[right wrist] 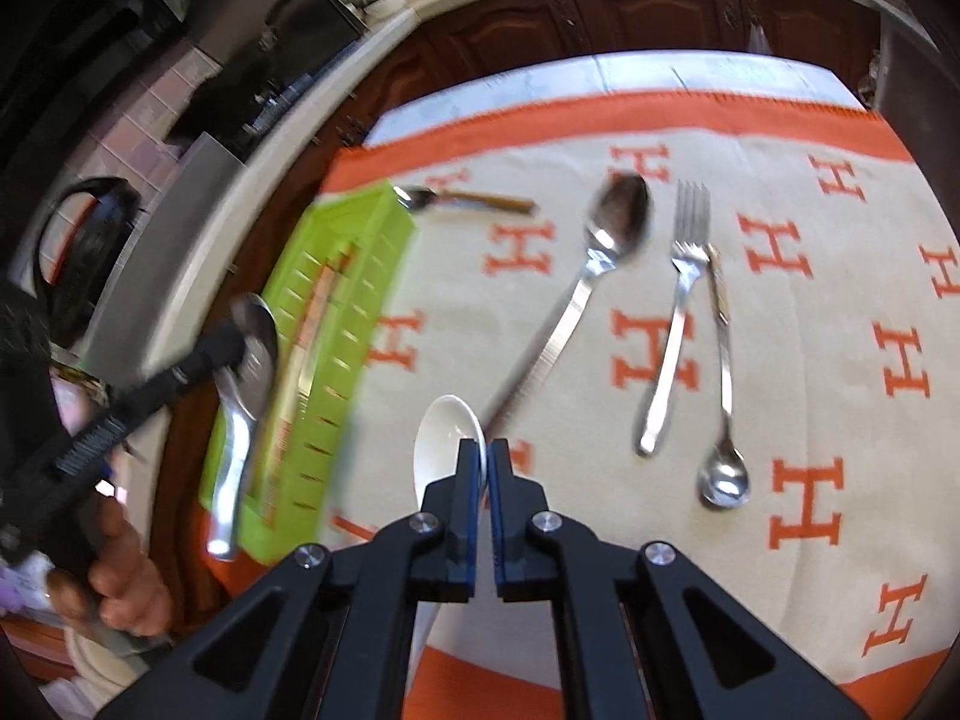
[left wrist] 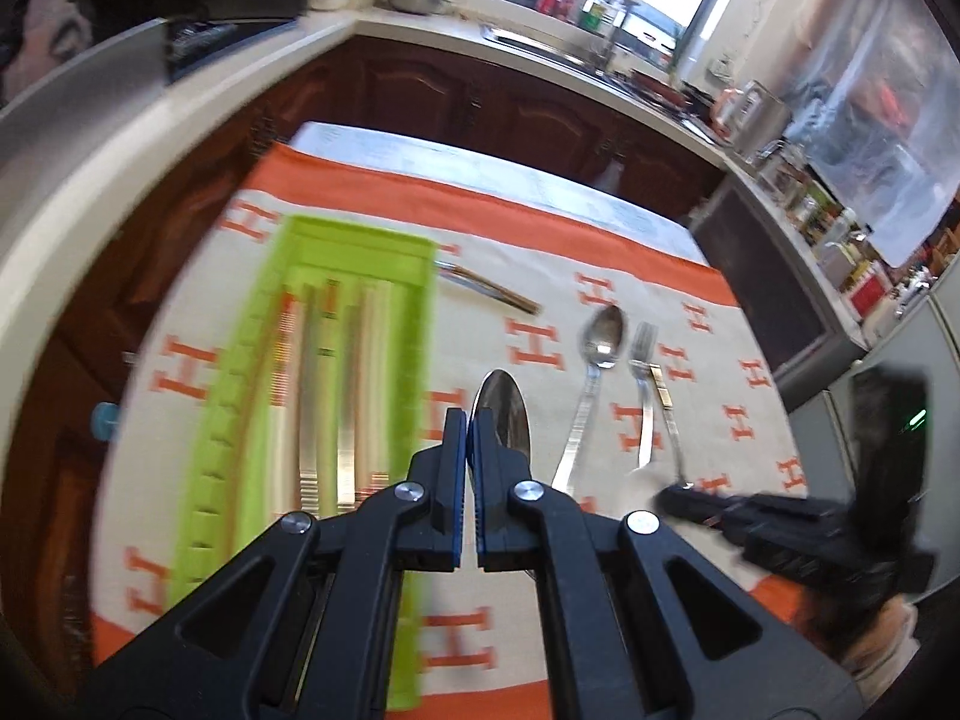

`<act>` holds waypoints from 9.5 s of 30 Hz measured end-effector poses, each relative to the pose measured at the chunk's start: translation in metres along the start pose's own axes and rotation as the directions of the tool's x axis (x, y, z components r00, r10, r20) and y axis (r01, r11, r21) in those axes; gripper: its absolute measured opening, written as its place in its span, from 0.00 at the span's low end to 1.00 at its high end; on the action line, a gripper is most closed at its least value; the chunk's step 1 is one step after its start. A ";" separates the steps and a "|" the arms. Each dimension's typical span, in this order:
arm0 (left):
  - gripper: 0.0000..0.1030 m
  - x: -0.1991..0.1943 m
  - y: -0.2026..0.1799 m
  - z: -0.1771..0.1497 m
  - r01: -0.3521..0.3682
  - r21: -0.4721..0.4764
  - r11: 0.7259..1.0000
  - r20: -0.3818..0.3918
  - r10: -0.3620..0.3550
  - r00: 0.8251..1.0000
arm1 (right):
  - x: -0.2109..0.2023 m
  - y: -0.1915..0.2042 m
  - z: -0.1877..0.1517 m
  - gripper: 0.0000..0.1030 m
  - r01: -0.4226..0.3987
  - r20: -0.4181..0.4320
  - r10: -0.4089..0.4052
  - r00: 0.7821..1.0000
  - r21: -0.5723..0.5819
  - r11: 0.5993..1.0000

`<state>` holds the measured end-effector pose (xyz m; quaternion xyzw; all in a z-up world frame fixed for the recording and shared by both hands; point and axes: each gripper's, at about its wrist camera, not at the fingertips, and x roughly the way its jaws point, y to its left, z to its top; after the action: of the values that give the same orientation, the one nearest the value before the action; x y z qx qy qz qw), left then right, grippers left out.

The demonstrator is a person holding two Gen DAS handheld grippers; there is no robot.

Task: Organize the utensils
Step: 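Lift the silver spoon with the left tool while the right tool grasps the white ceramic spoon, then lower both spoons into the green tray and open both tools, then move the left tool to the large ornate-handled spoon and close on its handle, then lift the large spoon upright with the left tool, then carry the spoon toward the tray with the left tool while the right tool grasps the silver fork, then lower the spoon and fork into the green tray and open both tools, then move the right tool to the gold-handled spoon and close on it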

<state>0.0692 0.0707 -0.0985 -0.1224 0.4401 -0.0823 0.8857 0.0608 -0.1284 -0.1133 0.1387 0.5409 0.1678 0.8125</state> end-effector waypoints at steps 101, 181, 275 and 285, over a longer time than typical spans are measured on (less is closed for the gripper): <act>0.48 0.092 -0.110 -0.043 -0.096 0.294 0.951 -0.227 0.167 0.959 | -0.021 -0.096 -0.014 0.10 0.077 0.134 -0.109 0.985 0.225 0.971; 0.03 0.186 -0.139 -0.008 0.007 0.261 0.965 -0.449 0.115 0.886 | -0.011 -0.108 -0.001 0.10 0.019 0.121 -0.047 0.991 0.220 0.975; 0.34 0.037 0.064 0.007 -0.209 -0.009 0.978 -0.228 0.201 0.953 | 0.076 0.114 0.033 0.07 -0.099 -0.120 0.095 0.988 -0.028 0.995; 0.44 0.009 0.023 0.003 -0.216 0.045 0.975 -0.163 0.221 0.962 | 0.036 0.088 0.023 0.07 -0.068 -0.047 0.066 0.997 -0.042 0.997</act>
<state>0.0784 0.0912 -0.1103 -0.0538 0.5225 -0.0002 0.8509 0.0846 -0.0348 -0.0990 0.1352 0.5504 0.2098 0.7967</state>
